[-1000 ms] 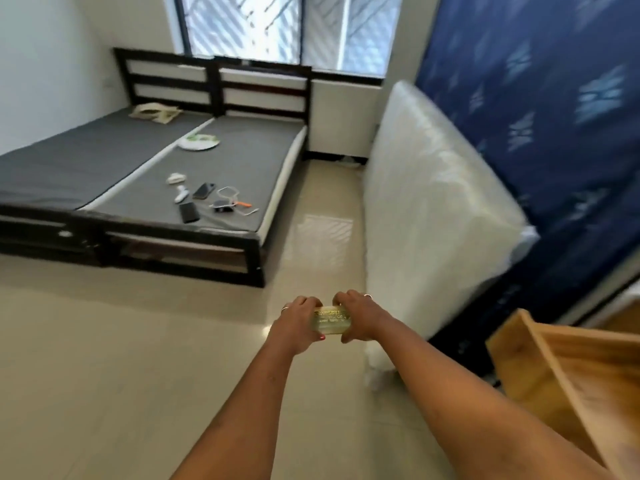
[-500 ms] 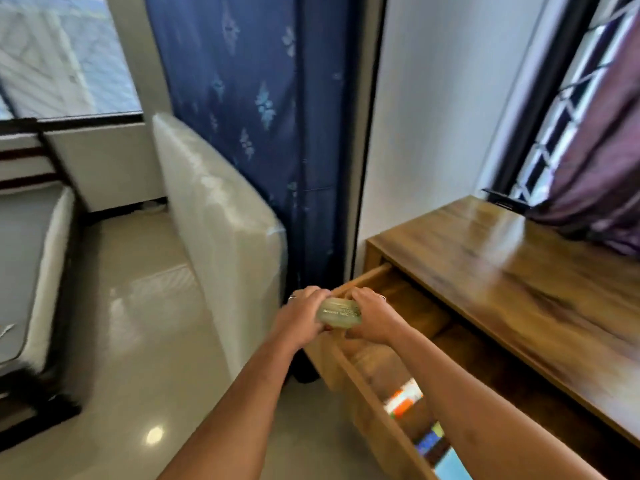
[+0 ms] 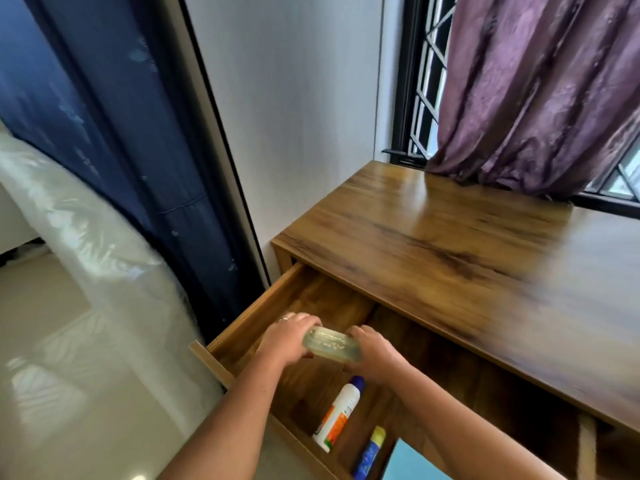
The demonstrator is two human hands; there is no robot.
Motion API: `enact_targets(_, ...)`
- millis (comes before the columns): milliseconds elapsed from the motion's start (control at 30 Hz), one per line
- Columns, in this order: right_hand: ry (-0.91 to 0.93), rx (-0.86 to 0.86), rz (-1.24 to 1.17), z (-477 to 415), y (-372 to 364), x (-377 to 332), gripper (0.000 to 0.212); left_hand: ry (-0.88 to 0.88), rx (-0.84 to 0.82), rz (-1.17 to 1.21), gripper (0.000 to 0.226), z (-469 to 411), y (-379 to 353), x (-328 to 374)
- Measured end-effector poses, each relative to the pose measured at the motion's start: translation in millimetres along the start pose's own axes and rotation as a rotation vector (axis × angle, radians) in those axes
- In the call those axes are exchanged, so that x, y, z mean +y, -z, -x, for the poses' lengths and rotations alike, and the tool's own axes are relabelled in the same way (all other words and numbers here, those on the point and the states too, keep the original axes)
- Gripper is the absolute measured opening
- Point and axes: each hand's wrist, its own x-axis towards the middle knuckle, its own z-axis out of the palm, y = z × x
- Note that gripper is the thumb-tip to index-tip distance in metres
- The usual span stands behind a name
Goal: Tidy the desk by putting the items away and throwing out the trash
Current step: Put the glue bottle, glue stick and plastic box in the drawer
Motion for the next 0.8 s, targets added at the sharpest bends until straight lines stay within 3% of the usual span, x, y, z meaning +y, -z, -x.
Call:
enact_targets(333,-0.049,-0.016,0.088,-23,-39,-23,0.060,0.014,-0.139,-0.015,0.061,-14,-16,-52)
enact_targets(800,-0.223,-0.002,0.247,1,-84,-63,0.059,-0.289,-0.336,-0.129,0.060,-23,-30,-106)
